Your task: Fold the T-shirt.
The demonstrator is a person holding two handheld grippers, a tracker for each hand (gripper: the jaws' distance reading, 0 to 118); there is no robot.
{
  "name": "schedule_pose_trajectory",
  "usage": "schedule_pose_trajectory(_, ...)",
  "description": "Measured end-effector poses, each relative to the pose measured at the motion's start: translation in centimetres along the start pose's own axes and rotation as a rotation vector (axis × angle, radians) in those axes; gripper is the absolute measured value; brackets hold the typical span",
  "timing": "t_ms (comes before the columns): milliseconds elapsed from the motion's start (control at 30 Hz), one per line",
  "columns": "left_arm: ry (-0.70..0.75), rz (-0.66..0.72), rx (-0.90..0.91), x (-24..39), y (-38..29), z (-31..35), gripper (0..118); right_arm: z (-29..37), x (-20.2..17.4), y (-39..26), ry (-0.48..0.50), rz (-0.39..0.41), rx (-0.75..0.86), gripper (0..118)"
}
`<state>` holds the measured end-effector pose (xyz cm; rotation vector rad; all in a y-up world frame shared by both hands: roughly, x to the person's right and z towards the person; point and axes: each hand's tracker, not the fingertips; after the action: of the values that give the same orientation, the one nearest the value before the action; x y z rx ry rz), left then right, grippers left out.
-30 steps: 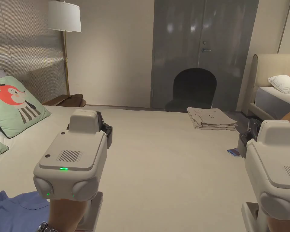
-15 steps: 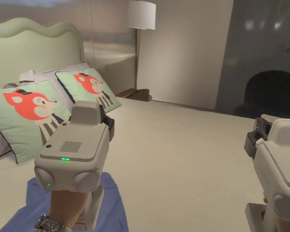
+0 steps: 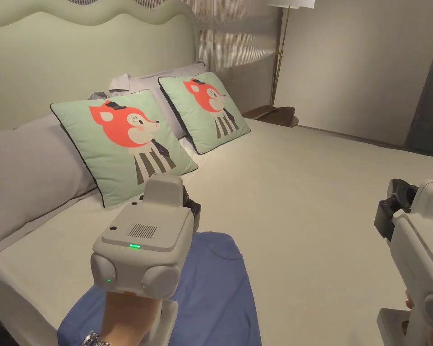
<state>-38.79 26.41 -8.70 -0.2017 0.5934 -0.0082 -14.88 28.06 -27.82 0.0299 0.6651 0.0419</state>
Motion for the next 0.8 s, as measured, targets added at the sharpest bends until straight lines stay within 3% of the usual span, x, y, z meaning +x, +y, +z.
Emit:
schedule_pose_trajectory(233, -0.076, 0.049, -0.334, 1.3, -7.5, -6.1, 0, -3.1, 1.2, -5.9, -0.010, 0.033, -0.164, 0)
schedule_pose_trajectory(500, -0.168, 0.112, -0.599, 2.0, -13.3, -10.1, 4, -4.7, 2.5, -10.1, -0.018, 0.027, -0.288, 0)
schedule_pose_trajectory(533, -0.172, 0.127, -0.636, 2.0, -13.6, -10.6, 26, -4.8, 2.6, -10.3, -0.018, 0.029, -0.294, 0)
schedule_pose_trajectory(600, -0.162, 0.146, -0.713, 2.2, -14.4, -11.6, 95, -4.8, 2.9, -10.7, -0.018, 0.026, -0.301, 0)
schedule_pose_trajectory(633, -0.162, 0.136, -0.732, 2.3, -14.7, -11.8, 111, -4.5, 2.8, -10.4, -0.019, 0.024, -0.303, 0)
schedule_pose_trajectory(667, -0.159, 0.117, -0.710, 2.6, -15.0, -11.9, 106, -4.3, 2.9, -10.4, -0.020, 0.023, -0.304, 0)
schedule_pose_trajectory(800, -0.147, 0.005, -0.792, 4.0, -17.1, -12.9, 107, -4.1, 3.4, -10.7, -0.022, 0.022, -0.309, 0)
